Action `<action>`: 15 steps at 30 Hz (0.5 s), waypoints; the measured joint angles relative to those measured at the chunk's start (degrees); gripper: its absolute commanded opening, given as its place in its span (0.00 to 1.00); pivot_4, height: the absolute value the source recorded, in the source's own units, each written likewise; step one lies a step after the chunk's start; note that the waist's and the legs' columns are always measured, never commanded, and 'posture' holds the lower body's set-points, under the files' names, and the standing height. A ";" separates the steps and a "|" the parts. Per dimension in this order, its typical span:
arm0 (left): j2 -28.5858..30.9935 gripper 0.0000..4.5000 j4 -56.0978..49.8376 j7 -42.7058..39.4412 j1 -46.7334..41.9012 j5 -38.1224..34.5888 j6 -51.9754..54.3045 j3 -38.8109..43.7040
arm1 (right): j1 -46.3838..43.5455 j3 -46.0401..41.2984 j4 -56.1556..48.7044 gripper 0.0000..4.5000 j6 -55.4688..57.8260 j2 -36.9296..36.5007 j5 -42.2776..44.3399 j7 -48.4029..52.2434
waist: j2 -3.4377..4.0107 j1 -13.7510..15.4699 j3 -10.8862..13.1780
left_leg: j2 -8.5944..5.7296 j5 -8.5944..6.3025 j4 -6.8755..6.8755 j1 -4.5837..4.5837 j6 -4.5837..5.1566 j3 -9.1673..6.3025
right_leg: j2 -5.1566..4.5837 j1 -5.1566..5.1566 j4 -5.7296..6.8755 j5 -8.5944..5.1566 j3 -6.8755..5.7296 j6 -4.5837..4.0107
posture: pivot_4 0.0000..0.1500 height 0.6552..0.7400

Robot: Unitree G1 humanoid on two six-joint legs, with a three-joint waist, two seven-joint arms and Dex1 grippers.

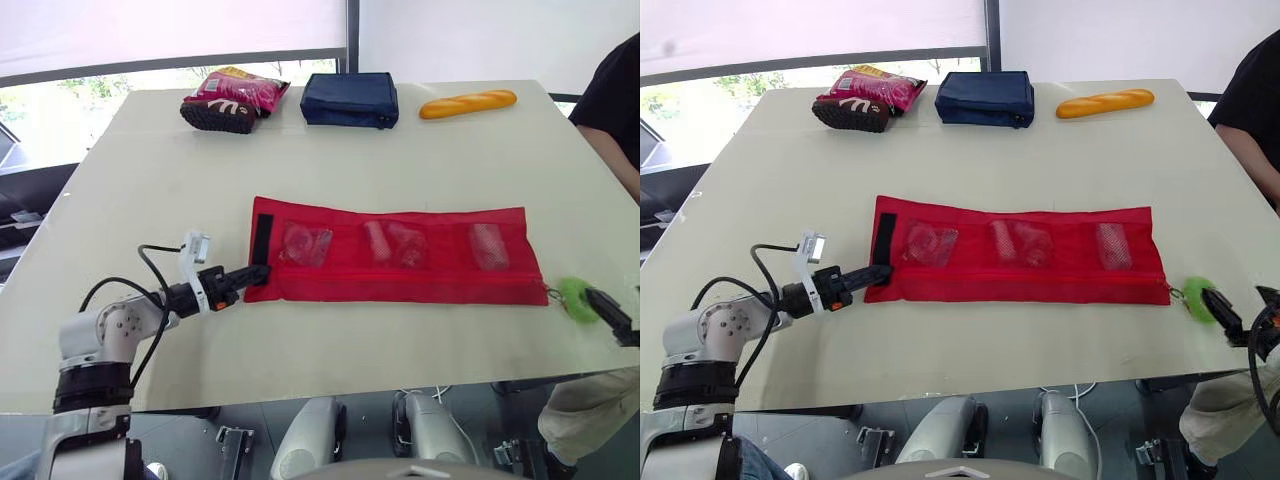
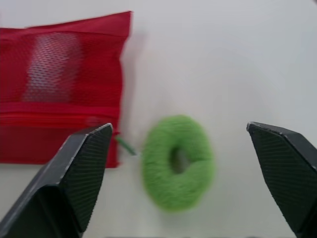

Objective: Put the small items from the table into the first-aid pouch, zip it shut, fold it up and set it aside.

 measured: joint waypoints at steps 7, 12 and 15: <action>2.86 0.07 1.96 -2.90 -0.12 2.92 -2.22 -0.33 | 0.68 3.65 -5.70 0.99 1.57 4.16 6.61 -2.47 | -0.02 -0.06 0.01 | 0.01 0.07 -0.15 0.08 -0.13 0.03 | -0.01 -0.04 -0.01 0.00 0.04 0.00 | 1.00 1.00; 5.58 0.54 1.88 -6.68 -0.46 6.77 -10.46 -0.16 | 1.83 10.11 -6.96 1.00 1.01 6.87 5.45 -4.86 | -0.04 0.13 0.02 | 0.04 0.12 -0.26 -0.02 -0.22 0.03 | -0.02 -0.18 -0.01 0.04 0.03 -0.10 | 1.00 1.00; 9.71 0.87 1.92 -10.19 -0.31 10.37 -15.06 -1.52 | 3.59 14.41 -7.66 1.00 -0.54 6.95 1.92 -5.28 | -0.10 0.04 -0.01 | 0.03 0.24 -0.29 -0.14 -0.44 0.07 | -0.02 -0.31 -0.01 0.04 0.05 -0.10 | 1.00 1.00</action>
